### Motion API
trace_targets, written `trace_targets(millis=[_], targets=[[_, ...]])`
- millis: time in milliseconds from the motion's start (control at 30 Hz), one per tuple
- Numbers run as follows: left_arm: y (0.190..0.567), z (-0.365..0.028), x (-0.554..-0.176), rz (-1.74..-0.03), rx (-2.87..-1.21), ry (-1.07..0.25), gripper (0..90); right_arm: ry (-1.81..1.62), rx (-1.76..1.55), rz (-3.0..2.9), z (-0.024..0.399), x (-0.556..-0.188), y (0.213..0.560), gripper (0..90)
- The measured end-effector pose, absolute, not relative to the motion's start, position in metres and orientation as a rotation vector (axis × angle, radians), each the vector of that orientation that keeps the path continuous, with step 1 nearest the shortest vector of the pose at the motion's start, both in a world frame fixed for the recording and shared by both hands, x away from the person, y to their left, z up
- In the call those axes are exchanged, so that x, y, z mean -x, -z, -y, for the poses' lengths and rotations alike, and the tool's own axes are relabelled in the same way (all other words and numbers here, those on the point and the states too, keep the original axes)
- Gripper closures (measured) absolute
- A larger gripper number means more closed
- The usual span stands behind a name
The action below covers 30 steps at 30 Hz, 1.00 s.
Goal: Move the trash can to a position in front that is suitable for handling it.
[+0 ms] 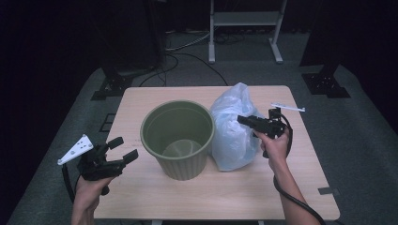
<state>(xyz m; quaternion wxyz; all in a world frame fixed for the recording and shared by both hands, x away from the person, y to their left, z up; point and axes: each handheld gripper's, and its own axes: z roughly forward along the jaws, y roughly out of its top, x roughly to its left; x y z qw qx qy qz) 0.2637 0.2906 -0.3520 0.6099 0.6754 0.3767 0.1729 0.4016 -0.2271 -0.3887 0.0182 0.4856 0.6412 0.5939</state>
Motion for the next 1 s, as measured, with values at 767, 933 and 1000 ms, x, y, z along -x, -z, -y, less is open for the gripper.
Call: trace_targets(millis=[767, 933, 1000], targets=[[0.355, -0.288, -0.267, -0.869, -1.568, -0.389, 10.4, -1.892, -1.442, -1.974, 0.271, -0.368, 0.363, 33.8], [0.354, -0.288, -0.267, -0.869, -1.568, -0.391, 10.4, -1.916, -1.442, -1.971, 0.277, -0.364, 0.361, 33.8], [0.355, -0.287, -0.267, -0.87, -1.567, -0.391, 10.4, -1.93, -1.444, -1.964, 0.28, -0.363, 0.36, 33.8]])
